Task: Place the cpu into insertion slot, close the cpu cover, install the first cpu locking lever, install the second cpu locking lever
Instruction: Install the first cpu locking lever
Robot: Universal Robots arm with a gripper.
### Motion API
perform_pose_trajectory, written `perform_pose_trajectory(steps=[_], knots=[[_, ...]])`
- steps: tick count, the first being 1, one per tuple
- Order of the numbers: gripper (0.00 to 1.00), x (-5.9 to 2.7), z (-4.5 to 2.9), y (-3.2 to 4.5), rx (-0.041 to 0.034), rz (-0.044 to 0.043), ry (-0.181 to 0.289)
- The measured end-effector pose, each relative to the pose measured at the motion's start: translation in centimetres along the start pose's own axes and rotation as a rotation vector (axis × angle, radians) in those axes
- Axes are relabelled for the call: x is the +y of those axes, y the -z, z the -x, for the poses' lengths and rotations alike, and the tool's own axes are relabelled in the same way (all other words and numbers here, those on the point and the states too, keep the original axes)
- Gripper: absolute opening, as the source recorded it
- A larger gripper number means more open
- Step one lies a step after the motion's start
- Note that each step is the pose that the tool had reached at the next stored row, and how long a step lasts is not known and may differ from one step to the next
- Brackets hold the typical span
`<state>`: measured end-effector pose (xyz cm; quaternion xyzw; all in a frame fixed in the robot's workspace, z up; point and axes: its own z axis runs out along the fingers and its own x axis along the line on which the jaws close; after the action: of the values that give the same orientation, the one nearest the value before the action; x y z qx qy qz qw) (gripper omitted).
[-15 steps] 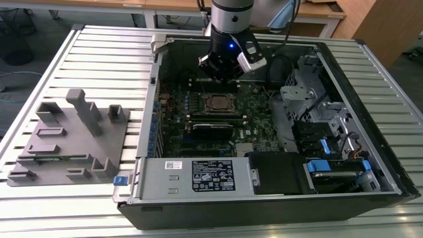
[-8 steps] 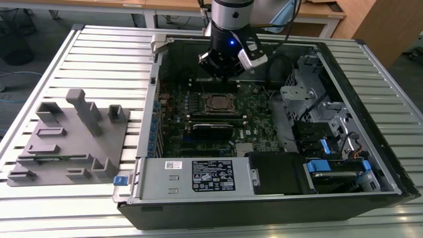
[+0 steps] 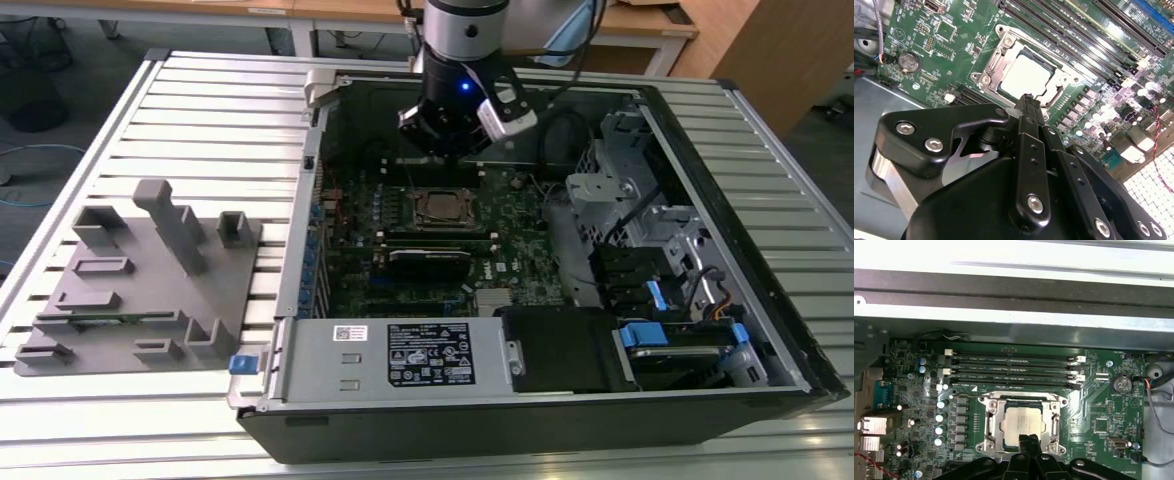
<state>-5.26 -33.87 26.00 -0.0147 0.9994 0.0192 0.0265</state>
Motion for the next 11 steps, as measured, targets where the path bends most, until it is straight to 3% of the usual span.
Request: perform_pose_trajectory(steps=[11], knots=[[0.11, 0.45, -2.5, -0.06, -0.0004, -0.0002, 0.0]])
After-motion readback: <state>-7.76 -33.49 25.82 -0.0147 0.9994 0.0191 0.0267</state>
